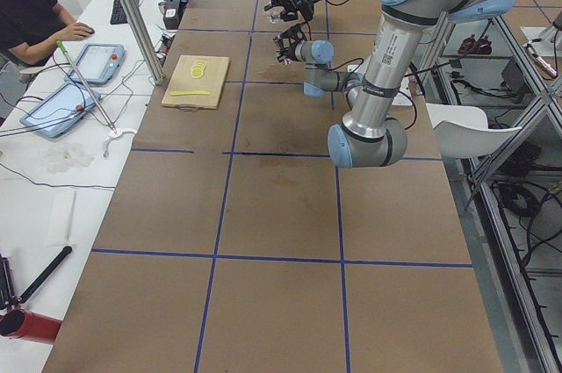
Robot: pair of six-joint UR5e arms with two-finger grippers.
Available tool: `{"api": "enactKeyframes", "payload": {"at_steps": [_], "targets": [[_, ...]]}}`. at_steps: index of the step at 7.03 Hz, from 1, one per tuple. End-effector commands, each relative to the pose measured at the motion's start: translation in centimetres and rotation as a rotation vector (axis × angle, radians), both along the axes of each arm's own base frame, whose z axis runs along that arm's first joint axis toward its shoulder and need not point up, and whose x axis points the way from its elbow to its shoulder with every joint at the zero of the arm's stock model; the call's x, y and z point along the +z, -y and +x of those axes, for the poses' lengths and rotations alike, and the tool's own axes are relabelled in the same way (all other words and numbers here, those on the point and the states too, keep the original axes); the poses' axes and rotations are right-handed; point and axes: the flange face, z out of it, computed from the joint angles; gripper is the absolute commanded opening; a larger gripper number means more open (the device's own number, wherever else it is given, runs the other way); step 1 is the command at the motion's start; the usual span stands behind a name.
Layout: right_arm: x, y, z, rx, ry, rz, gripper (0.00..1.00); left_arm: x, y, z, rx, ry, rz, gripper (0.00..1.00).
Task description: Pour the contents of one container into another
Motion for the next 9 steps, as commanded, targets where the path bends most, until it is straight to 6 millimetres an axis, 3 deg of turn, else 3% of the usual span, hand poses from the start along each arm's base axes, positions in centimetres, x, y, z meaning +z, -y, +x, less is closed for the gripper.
{"api": "enactKeyframes", "payload": {"at_steps": [1, 3, 4, 6, 8, 9], "targets": [[-0.4, -0.2, 0.1, -0.004, 0.014, 0.002, 0.0, 0.0, 0.1, -0.1, -0.002, 0.0, 0.0, 0.0], [-0.5, -0.2, 0.3, 0.004, 0.053, -0.005, 0.0, 0.0, 0.1, -0.1, -0.002, 0.0, 0.0, 0.0], [-1.0, -0.7, 1.4, 0.017, 0.161, -0.013, 0.0, 0.0, 0.2, -0.1, -0.004, 0.0, 0.0, 0.0], [-0.9, -0.6, 1.5, 0.044, 0.309, -0.077, 0.0, -0.1, 0.2, -0.3, -0.003, -0.011, 0.002, 0.0], [0.2, 0.0, 1.9, 0.102, 0.456, -0.159, 0.0, 0.4, 0.3, -0.7, -0.008, -0.024, 0.007, 0.0], [1.2, 0.9, 3.2, 0.133, 0.533, -0.212, 0.0, 0.5, 0.3, -0.8, -0.011, -0.027, 0.004, 0.0]]}}
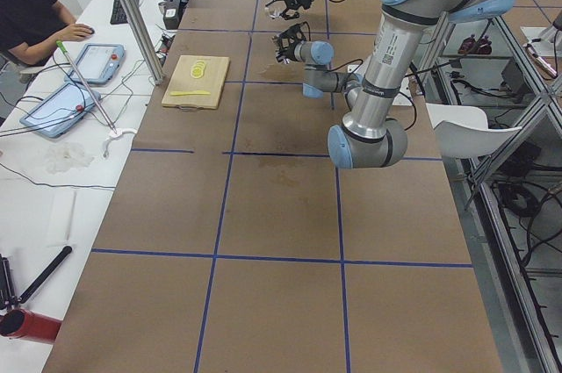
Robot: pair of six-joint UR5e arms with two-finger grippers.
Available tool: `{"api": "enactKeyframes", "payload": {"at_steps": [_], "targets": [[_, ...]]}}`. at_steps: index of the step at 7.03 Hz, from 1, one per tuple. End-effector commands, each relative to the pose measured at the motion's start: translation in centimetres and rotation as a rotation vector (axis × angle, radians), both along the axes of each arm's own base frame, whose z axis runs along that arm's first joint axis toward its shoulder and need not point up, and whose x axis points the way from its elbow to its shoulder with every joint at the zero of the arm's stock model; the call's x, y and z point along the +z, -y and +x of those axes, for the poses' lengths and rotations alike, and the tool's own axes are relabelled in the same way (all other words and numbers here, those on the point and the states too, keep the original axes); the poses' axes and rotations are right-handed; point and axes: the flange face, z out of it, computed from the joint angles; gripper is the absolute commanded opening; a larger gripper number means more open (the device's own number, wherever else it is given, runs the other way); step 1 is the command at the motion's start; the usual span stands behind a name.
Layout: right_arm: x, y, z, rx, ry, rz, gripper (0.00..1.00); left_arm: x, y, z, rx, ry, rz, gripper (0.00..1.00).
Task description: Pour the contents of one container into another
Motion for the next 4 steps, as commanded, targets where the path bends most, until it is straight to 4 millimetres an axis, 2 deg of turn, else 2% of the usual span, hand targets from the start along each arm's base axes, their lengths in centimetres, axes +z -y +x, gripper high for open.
{"api": "enactKeyframes", "payload": {"at_steps": [1, 2, 3, 4], "targets": [[2.0, 1.4, 3.0, 0.053, 0.187, -0.125, 0.0, 0.1, 0.6, -0.8, -0.013, -0.017, 0.0, 0.0], [3.4, 1.8, 5.0, 0.071, 0.24, -0.172, 0.0, 0.3, 0.7, -1.4, -0.018, -0.047, 0.003, 0.0], [3.9, 2.1, 6.3, 0.102, 0.308, -0.211, 0.0, 1.0, 1.2, -2.1, -0.025, -0.064, -0.027, 0.0], [4.5, 2.6, 6.8, 0.13, 0.402, -0.268, 0.0, 2.6, 2.3, -3.3, -0.051, -0.061, -0.06, 0.0]]}}
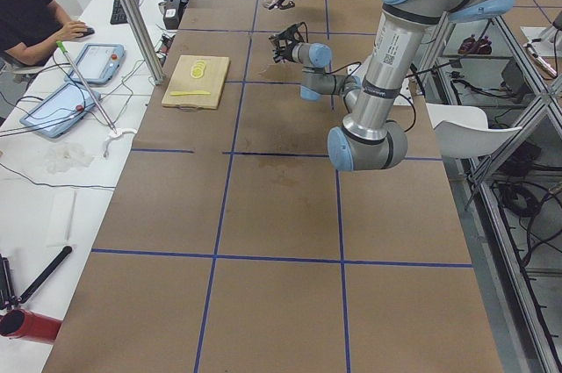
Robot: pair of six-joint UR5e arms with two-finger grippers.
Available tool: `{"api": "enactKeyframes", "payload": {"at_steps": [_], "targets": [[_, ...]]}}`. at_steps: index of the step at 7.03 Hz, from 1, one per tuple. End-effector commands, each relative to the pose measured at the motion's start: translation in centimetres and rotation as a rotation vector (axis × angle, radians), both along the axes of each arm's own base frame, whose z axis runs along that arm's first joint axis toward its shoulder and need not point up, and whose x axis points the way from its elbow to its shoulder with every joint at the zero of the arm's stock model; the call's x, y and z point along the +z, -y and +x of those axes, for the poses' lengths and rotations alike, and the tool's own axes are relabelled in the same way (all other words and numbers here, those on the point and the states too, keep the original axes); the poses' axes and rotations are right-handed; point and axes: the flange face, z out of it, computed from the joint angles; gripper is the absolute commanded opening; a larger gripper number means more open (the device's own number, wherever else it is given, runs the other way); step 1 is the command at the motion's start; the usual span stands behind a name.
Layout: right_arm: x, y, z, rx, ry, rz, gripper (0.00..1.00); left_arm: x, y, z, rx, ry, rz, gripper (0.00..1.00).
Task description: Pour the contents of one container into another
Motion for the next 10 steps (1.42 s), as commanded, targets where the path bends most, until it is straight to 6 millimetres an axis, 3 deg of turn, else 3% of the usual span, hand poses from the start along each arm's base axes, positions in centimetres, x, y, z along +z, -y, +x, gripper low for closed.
{"api": "enactKeyframes", "payload": {"at_steps": [1, 2, 5, 7, 9, 10], "targets": [[2.4, 1.6, 2.2, 0.022, 0.165, -0.155, 0.0, 2.7, 2.1, -3.7, -0.059, -0.003, -0.041, 0.0], [4.2, 1.4, 3.6, 0.041, 0.219, -0.184, 0.0, 4.0, 3.1, -6.1, -0.12, 0.001, -0.061, 0.0], [15.3, -0.5, 7.0, 0.085, 0.354, -0.305, 0.0, 11.1, 3.7, -13.1, -0.297, 0.066, -0.14, 0.0], [20.4, -1.3, 8.7, 0.202, 0.414, -0.435, 0.0, 15.5, 3.9, -16.9, -0.431, 0.107, -0.196, 0.0], [21.8, -1.0, 9.6, 0.256, 0.619, -0.46, 0.0, 19.2, 3.7, -20.8, -0.551, 0.078, -0.29, 0.0], [24.8, -1.1, 9.9, 0.244, 0.644, -0.453, 0.0, 20.6, 3.5, -22.6, -0.647, 0.092, -0.295, 0.0]]}}
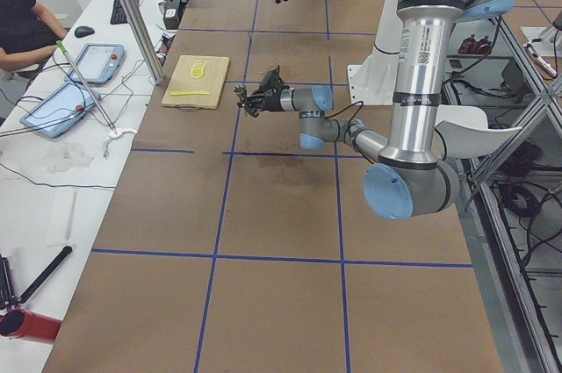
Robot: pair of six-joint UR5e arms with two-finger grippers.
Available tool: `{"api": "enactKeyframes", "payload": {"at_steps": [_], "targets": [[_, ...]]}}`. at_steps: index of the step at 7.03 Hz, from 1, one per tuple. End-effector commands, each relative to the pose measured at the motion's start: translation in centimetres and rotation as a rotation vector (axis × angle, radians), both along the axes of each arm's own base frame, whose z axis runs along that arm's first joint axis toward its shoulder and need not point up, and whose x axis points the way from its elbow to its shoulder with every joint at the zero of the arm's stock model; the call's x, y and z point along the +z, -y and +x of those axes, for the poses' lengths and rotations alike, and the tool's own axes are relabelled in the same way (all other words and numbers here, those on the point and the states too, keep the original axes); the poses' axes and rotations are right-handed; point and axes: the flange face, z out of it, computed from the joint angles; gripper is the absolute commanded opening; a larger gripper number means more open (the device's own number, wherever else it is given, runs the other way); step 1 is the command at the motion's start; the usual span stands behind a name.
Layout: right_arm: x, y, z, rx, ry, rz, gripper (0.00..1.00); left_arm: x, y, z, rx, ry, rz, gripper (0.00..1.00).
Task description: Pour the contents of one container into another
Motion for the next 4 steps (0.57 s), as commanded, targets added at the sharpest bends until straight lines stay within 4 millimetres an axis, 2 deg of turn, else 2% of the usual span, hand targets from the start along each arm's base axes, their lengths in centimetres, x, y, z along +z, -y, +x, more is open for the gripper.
{"api": "enactKeyframes", "payload": {"at_steps": [1, 2, 3, 4], "targets": [[4.9, -0.2, 0.7, 0.016, 0.097, 0.024, 0.0, 4.5, -0.9, -4.2, -0.171, -0.011, -0.064, 0.0], [6.2, -0.4, 1.2, 0.016, 0.103, 0.027, 0.0, 6.6, -1.6, -5.0, -0.207, -0.034, -0.099, 0.0], [7.1, -0.5, 1.2, 0.016, 0.092, 0.022, 0.0, 8.0, -2.4, -5.1, -0.262, -0.046, -0.108, 0.0], [8.2, -0.4, 1.1, 0.019, 0.121, 0.037, 0.0, 8.6, -3.7, -3.7, -0.298, -0.064, -0.101, 0.0]]}}
